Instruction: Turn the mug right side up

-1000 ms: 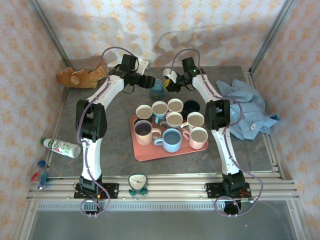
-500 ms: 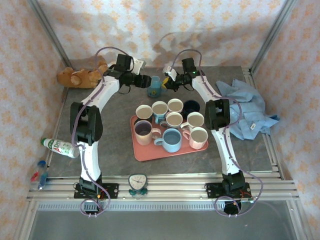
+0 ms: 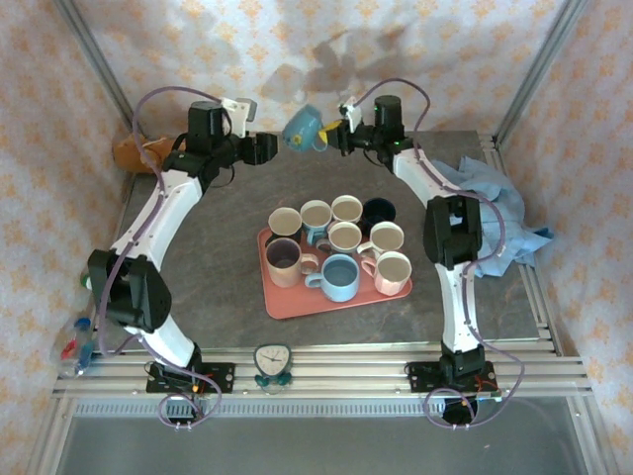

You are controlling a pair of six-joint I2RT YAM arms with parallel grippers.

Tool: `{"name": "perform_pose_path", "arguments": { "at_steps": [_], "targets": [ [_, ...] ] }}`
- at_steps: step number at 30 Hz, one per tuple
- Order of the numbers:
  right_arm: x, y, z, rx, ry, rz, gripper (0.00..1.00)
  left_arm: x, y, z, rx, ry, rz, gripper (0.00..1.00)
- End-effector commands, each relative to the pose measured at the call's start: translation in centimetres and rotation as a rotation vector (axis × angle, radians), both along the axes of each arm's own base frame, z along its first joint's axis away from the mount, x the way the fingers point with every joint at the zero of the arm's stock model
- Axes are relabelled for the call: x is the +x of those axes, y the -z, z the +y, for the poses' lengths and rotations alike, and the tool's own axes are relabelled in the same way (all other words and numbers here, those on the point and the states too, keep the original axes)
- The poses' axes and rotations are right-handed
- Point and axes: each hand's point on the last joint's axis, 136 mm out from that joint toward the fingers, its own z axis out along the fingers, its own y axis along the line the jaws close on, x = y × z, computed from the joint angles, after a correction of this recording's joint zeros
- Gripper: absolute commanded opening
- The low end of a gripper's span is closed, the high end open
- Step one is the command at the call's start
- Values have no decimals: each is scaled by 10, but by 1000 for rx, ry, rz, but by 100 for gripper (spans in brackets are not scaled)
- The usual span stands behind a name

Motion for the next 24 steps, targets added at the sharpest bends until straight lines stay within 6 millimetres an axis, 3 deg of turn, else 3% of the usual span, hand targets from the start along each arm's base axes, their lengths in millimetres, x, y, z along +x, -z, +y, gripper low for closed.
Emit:
{"name": "perform_pose_path", "arguments": {
  "at_steps": [1, 5, 10, 13, 17, 24],
  "targets": [
    [-25, -126, -12, 274, 40, -114, 0, -7, -21, 3, -36, -23, -67, 67],
    [-50, -165, -27, 453, 96, 64, 0, -20, -48, -1, -224, -49, -65, 68],
    [-83, -196, -41, 655, 124, 221, 0, -31, -88, -8, -765, -129, -25, 68],
    [-96, -203, -51, 786, 138, 270, 0, -39, -100, -23, -960, -109, -14, 68],
    [-110, -202, -54, 887, 129, 334, 0, -47, -114, -53, -1086, -48, 14, 67],
    [-132, -204, -58, 971, 138, 372, 0, -44, -107, -88, -1202, -50, 133, 64]
  ]
}}
